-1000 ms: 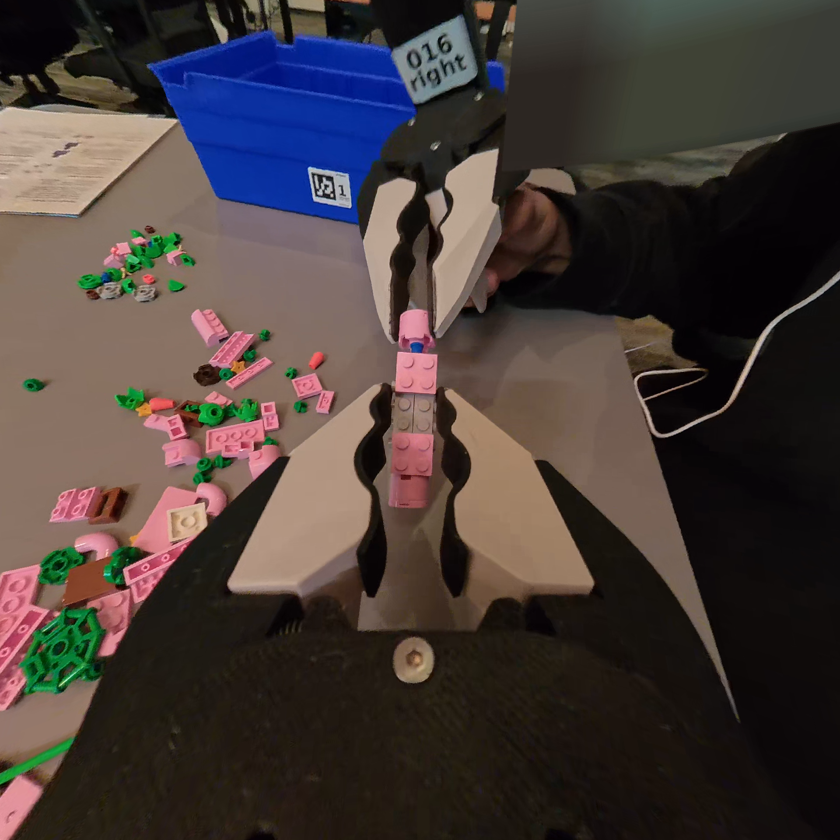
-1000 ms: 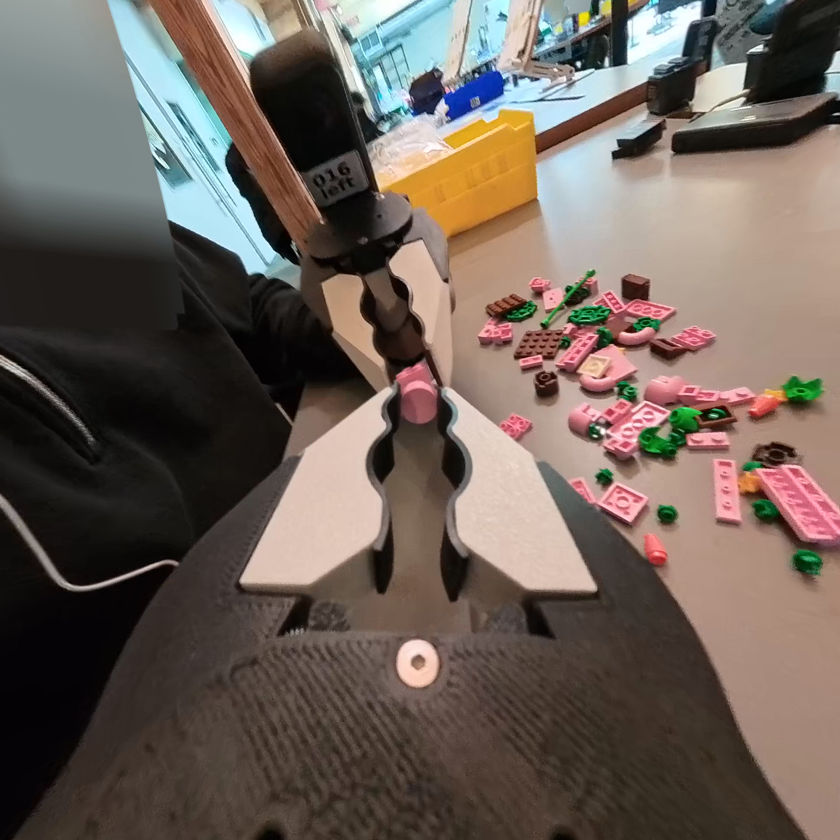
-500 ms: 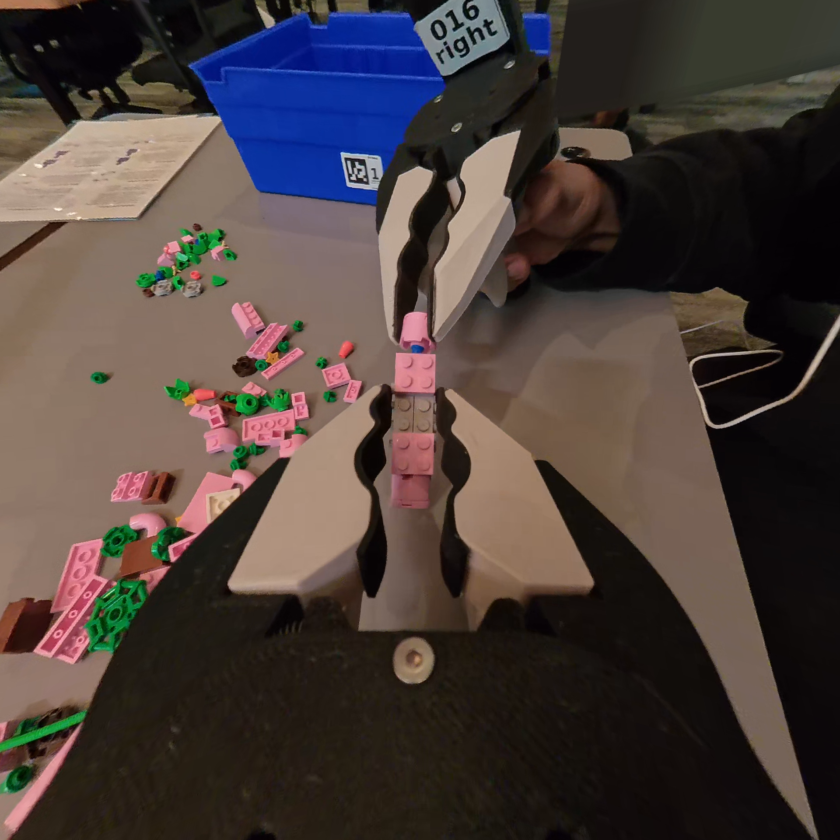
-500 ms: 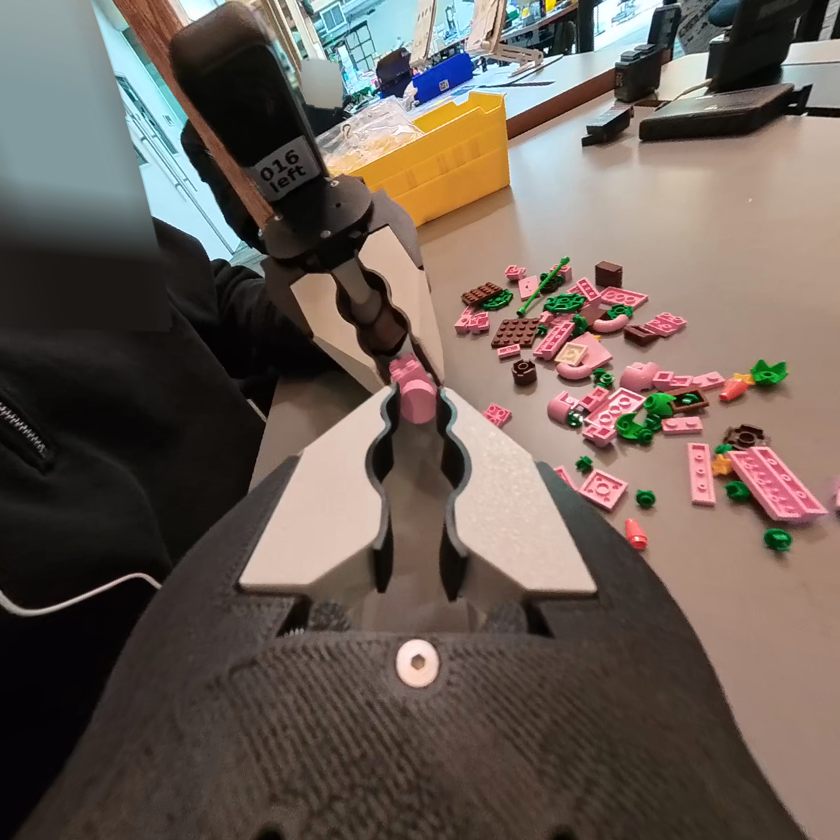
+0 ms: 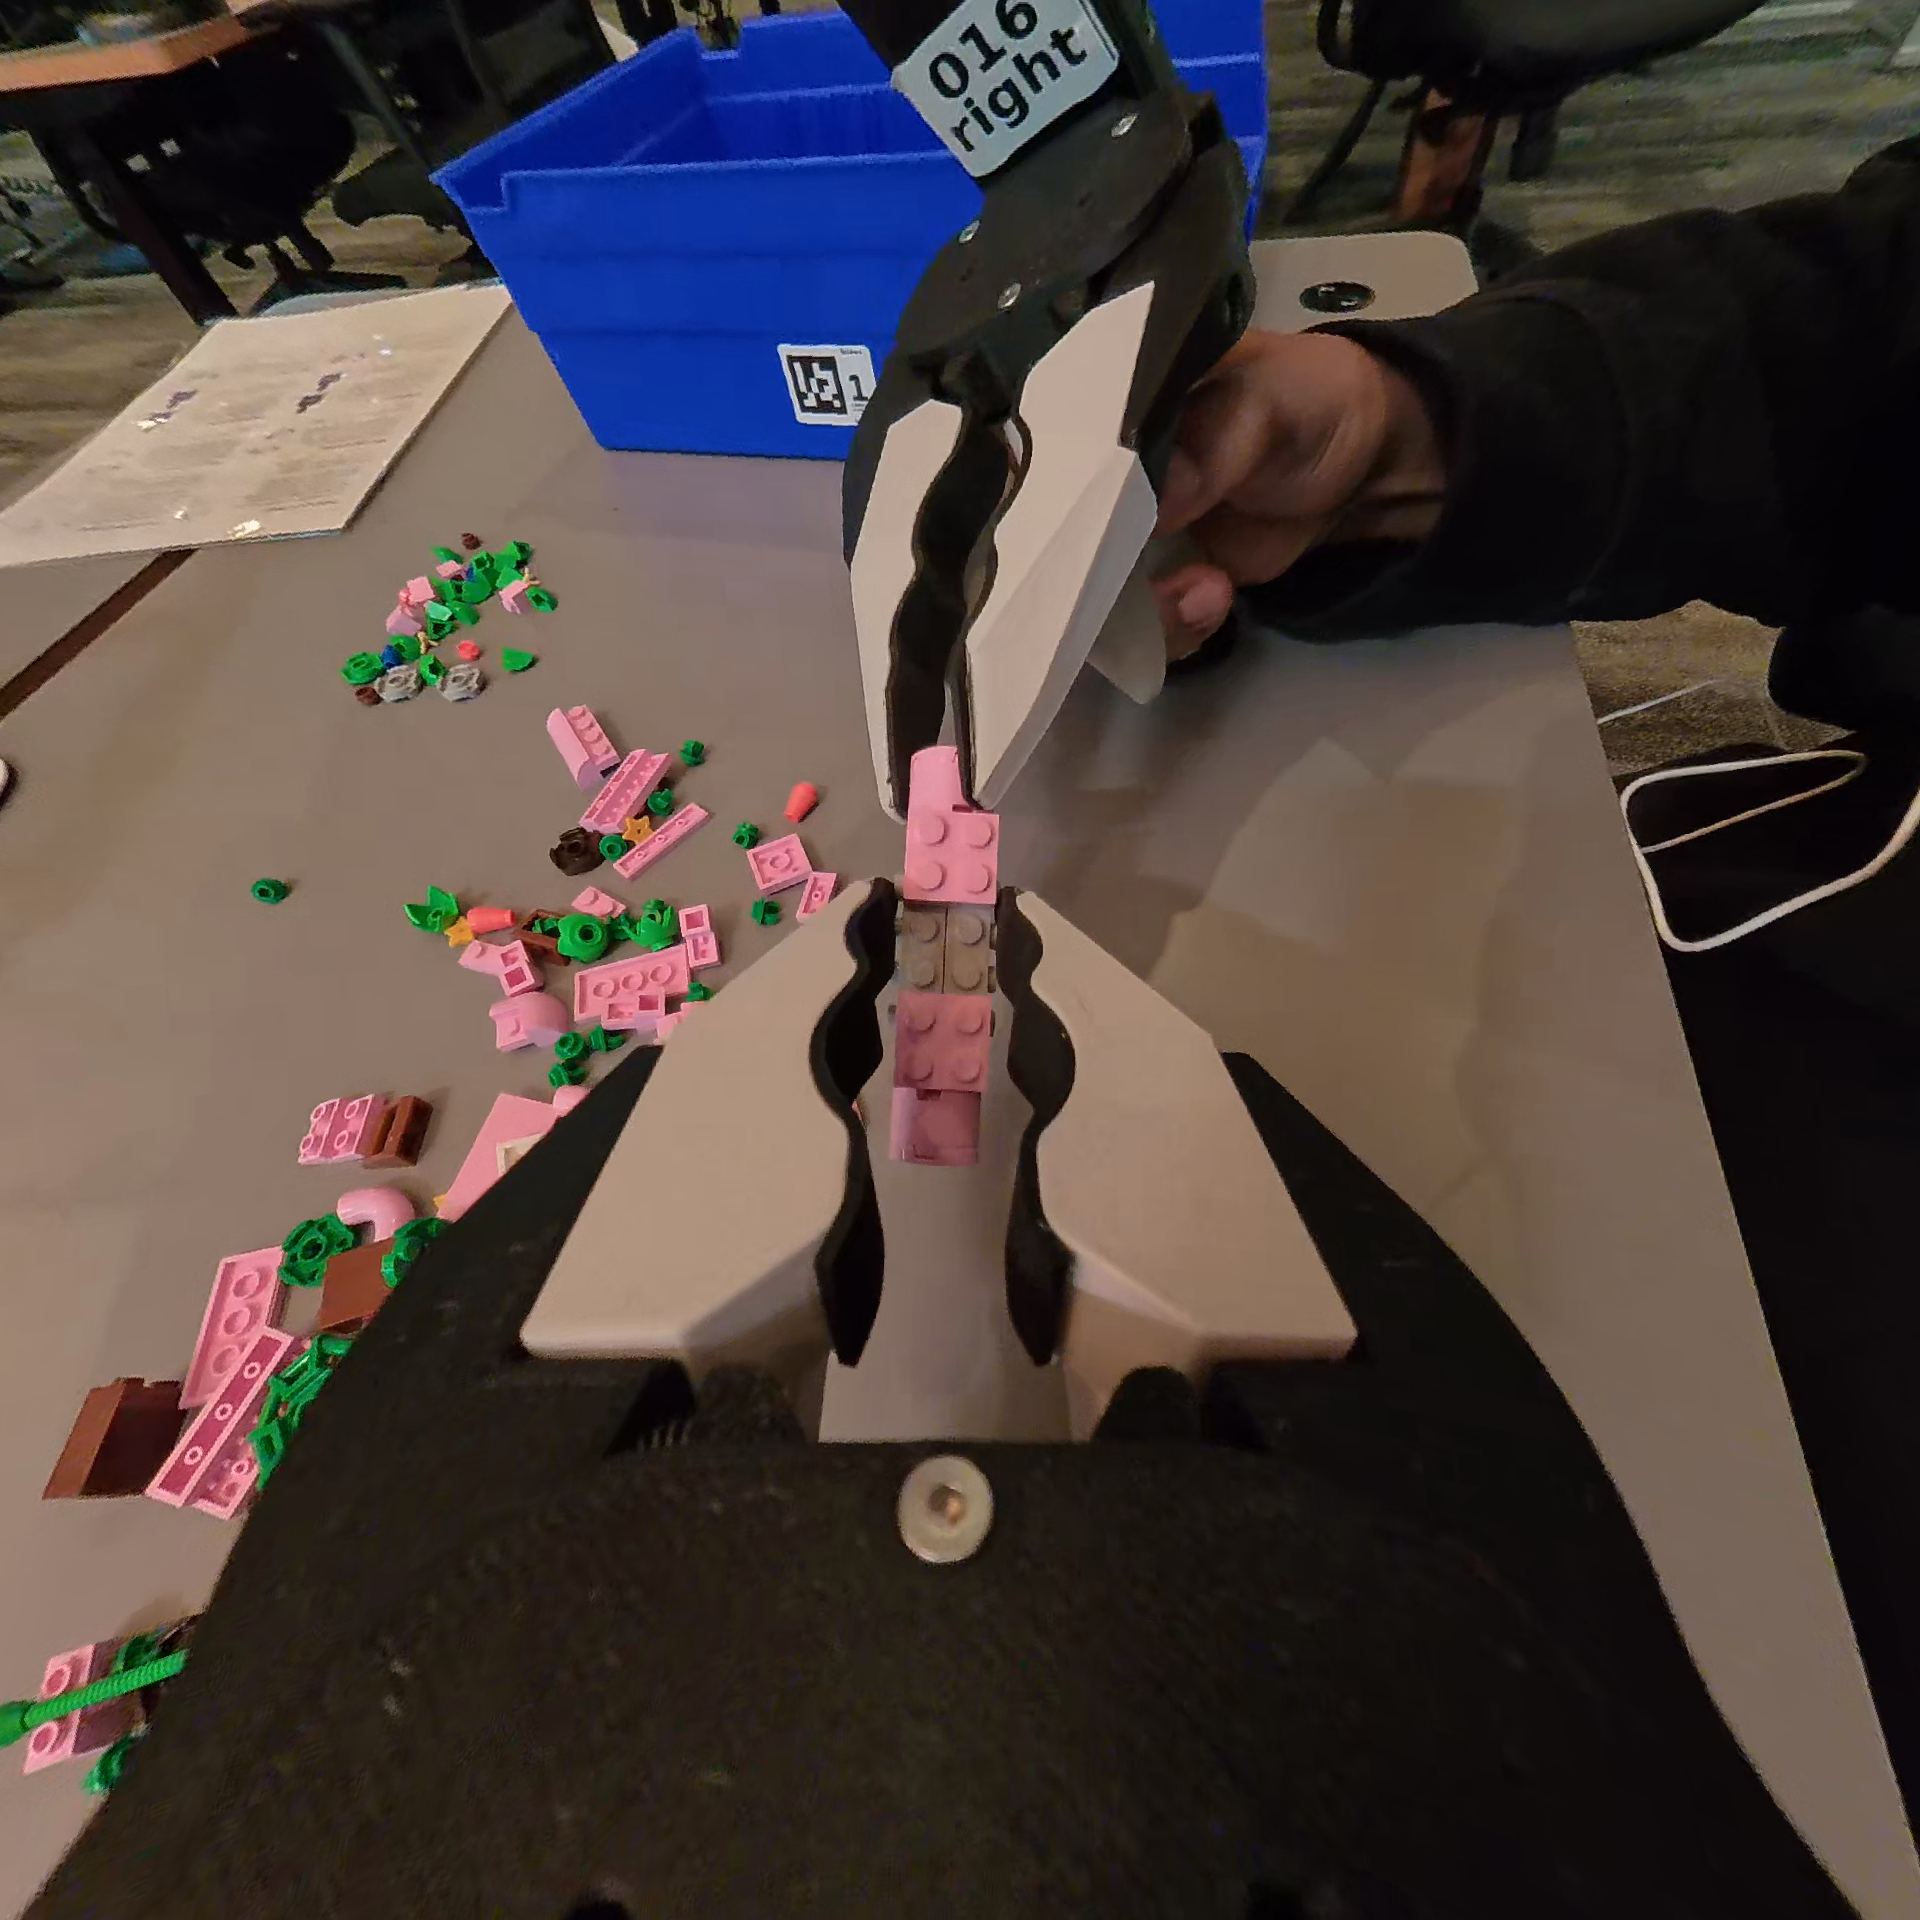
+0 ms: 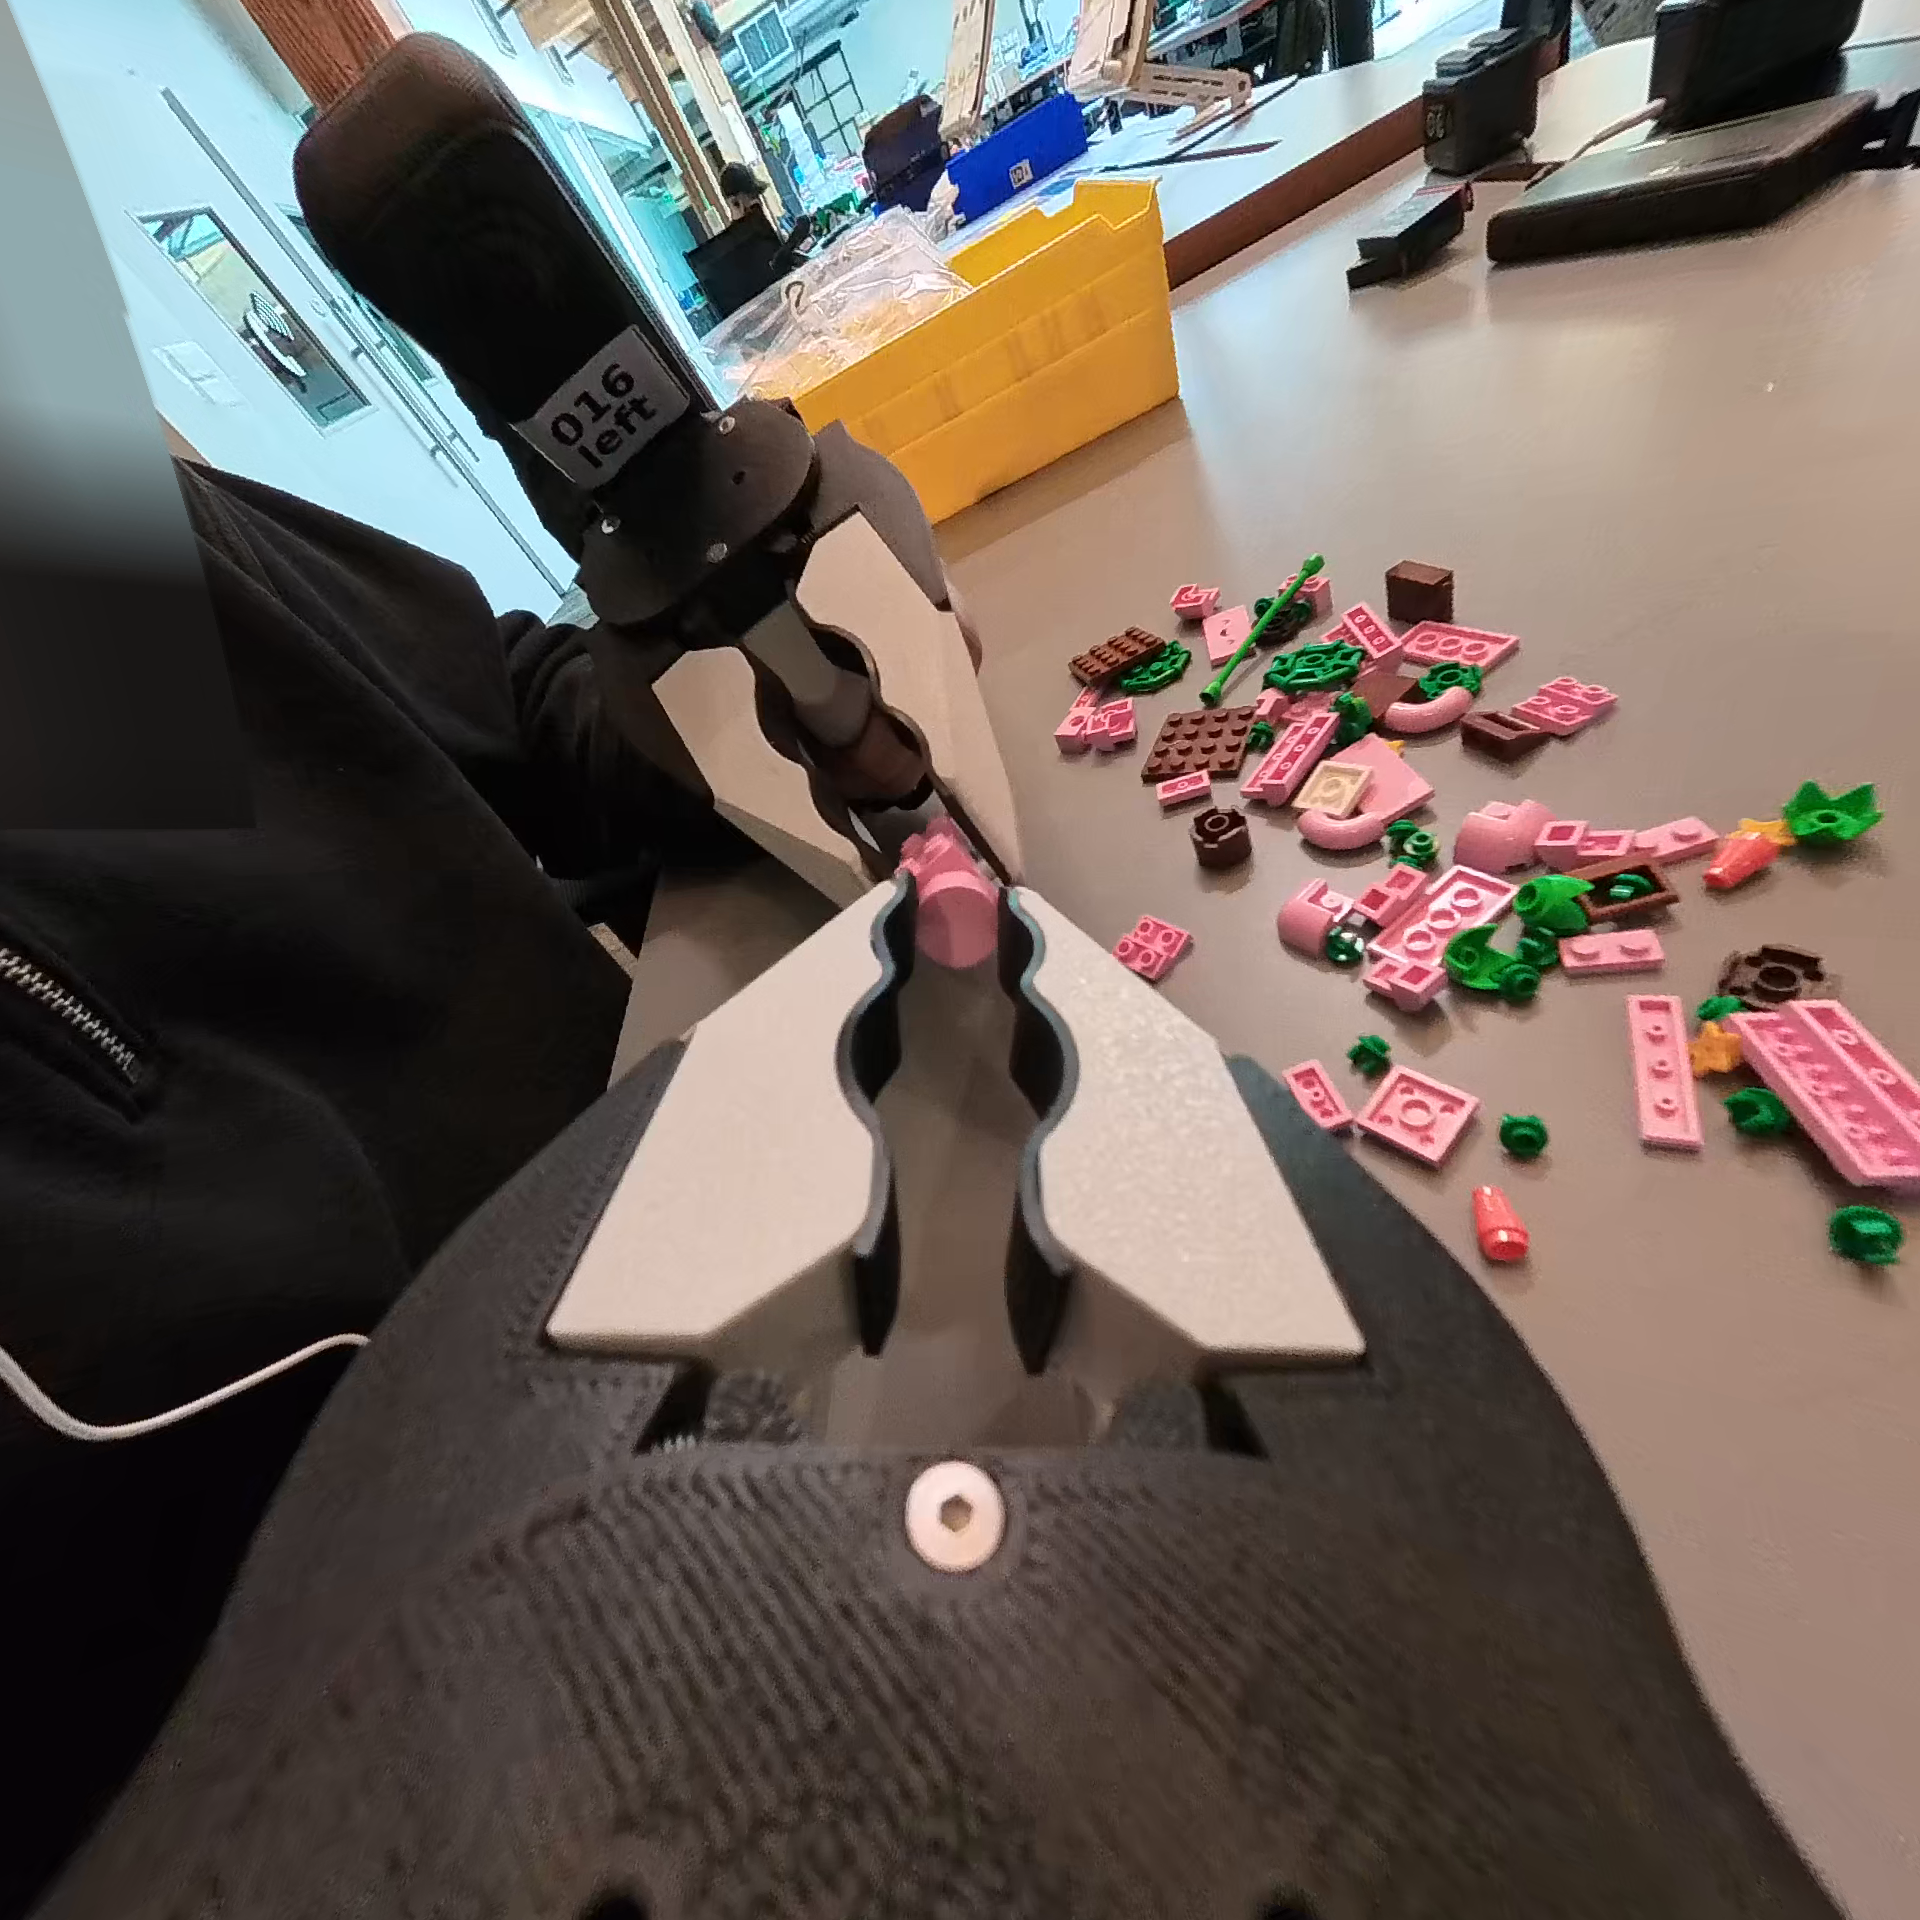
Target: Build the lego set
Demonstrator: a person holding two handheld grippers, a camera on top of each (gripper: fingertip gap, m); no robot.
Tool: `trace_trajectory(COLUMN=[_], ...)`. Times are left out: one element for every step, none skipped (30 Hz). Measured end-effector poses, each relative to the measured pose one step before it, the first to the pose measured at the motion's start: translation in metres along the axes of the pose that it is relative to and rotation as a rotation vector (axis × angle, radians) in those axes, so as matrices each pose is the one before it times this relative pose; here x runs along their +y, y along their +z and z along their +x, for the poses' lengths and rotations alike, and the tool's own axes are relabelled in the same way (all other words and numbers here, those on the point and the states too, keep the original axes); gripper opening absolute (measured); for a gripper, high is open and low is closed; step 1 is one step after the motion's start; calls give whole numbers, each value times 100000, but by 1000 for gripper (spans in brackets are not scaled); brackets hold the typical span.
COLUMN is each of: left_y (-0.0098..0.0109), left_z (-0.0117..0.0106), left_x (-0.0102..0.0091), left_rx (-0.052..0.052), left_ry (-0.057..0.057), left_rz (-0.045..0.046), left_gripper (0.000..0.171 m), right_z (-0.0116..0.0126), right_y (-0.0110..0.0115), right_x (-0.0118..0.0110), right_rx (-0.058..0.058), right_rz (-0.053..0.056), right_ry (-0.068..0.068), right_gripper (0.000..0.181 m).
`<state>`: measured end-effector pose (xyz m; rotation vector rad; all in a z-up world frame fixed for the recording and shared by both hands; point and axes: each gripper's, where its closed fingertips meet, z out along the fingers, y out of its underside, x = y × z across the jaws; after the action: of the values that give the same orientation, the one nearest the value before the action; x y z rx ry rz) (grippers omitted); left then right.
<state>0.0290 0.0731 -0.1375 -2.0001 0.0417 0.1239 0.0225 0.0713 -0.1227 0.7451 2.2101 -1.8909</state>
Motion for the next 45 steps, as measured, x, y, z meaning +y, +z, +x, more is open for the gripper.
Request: trace_trajectory(left_y=[10, 7, 21, 100, 154, 219, 258, 206, 169, 166, 197, 278, 325, 294, 213, 144, 100, 53, 11, 23, 78, 54, -53, -148, -224, -276, -328, -383, -438, -454, -444, -409, -384, -354, -305, -243, -139, -29, 88, 161, 204, 210, 204, 182, 180], left_z=[-9, -29, -77, -142, -102, -10, -67, -104, -31, 45, 274, 419, 355, 368, 218, 24, -15, -1, 15, -11, -53, -32, 60, 24, 78, 133, 57, -80, -198, -247, -287, -271, -264, -277, -223, -180, -93, 5, 55, 45, 70, 81, 71, 97, 109], left_x=[49, 36, 49, 110, 124, 231, 440, 616, 675, 510, 354, 284, 221, 213, 187, 219, 258, 142, -11, 15, 105, 78, -55, -162, -219, -243, -209, -189, -192, -176, -158, -134, -117, -97, -77, -56, -60, -4, 84, 167, 202, 213, 171, 135, 85], left_rx=[111, -165, -181, 55, 1291, 2913, 2631, 1089, 257, -449, 654, 1802, 1904, 2180, 1044, -222, -343, -103, 27, 108, 352, 700, 988, 674, 1302, 1925, 1495, 457, -541, -1017, -1238, -1069, -979, -1117, -889, -635, -268, 240, 492, 201, 77, -27, -69, 153, 461], left_ry=[-32, 278, 88, -824, -2032, -2738, -3089, -860, 716, 1517, 1502, 374, -933, -1220, -638, 94, 310, 271, 122, -230, -966, -1113, -504, -550, -749, -846, -757, -271, 298, 593, 454, 232, 50, -160, -187, -279, -193, -156, -225, 67, 523, 719, 668, 499, 118], left_rz=[-264, -70, -190, -501, -703, -1647, -3096, -3562, -3734, -2412, -1808, -2152, -2201, -2146, -1702, -1417, -1493, -869, 27, -142, -833, -616, 515, 1427, 2004, 2122, 1890, 1656, 1726, 1643, 1383, 1173, 1010, 798, 759, 597, 725, 439, -362, -912, -1260, -1294, -1111, -743, -389], left_gripper=[15, 15, 15, 15, 16, 16, 16, 16, 16, 16, 16, 16, 16, 16, 17, 17, 17, 17, 17, 17, 17, 20, 27, 33, 41, 48, 53, 54, 55, 55, 55, 56, 55, 55, 54, 53, 52, 51, 51, 51, 51, 51, 51, 50, 50], right_z=[16, 20, 51, 154, 212, 173, 159, 72, 94, 226, 282, 258, 140, 54, 82, 131, 132, 86, 32, 36, 20, -27, -14, 79, 130, 171, 209, 172, 134, 115, 107, 90, 95, 62, 18, -45, -106, -143, -135, -96, -46, -31, -11, -35, -44], right_y=[27, 31, 23, 18, -4, -18, -41, -225, -417, -509, -464, -315, -158, -26, 55, 97, 137, 137, 151, 119, 85, 13, -77, -151, -204, -240, -236, -237, -208, -189, -156, -127, -98, -33, 20, 101, 146, 169, 160, 126, 95, 75, 66, 41, 33], right_x=[53, 22, -10, -31, -37, -64, -113, -390, -504, -489, -454, -333, -179, -37, 117, 234, 294, 287, 238, 180, 120, -14, -162, -225, -267, -303, -283, -259, -225, -190, -142, -104, -36, 44, 137, 187, 218, 218, 207, 172, 147, 131, 96, 56, 27], right_rx=[387, 481, 364, 420, 88, -510, -70, 393, 1010, 1539, 1647, 1317, 706, 393, 818, 1393, 1386, 1116, 689, 491, 211, -462, -576, -248, 55, 404, 680, 710, 685, 888, 1098, 1133, 1162, 932, 486, 17, -349, -403, -247, 138, 510, 571, 446, 157, -125], right_rz=[-460, -137, 27, 190, 187, 284, 560, 2326, 2947, 2764, 2519, 1757, 896, 55, -790, -1472, -1770, -1800, -1473, -1075, -735, 78, 1076, 1499, 1699, 1792, 1623, 1330, 1023, 711, 420, 201, -111, -503, -818, -1115, -1266, -1312, -1331, -1192, -1034, -935, -707, -436, -216], right_ry=[-570, -430, 40, 889, 1763, 2155, 1330, -852, -1997, -1578, -782, -235, -90, -361, -961, -1396, -1520, -1346, -1074, -678, -82, 403, 899, 1153, 1020, 788, 578, 315, -40, -508, -969, -1224, -1265, -1098, -801, -551, -428, -554, -849, -1205, -1384, -1282, -986, -568, -161], right_gripper=[14, 14, 14, 14, 14, 14, 17, 31, 42, 45, 45, 45, 45, 45, 46, 46, 45, 46, 46, 46, 46, 45, 46, 46, 46, 46, 46, 46, 46, 46, 46, 46, 46, 46, 46, 46, 46, 46, 46, 46, 46, 45, 45, 45, 45])
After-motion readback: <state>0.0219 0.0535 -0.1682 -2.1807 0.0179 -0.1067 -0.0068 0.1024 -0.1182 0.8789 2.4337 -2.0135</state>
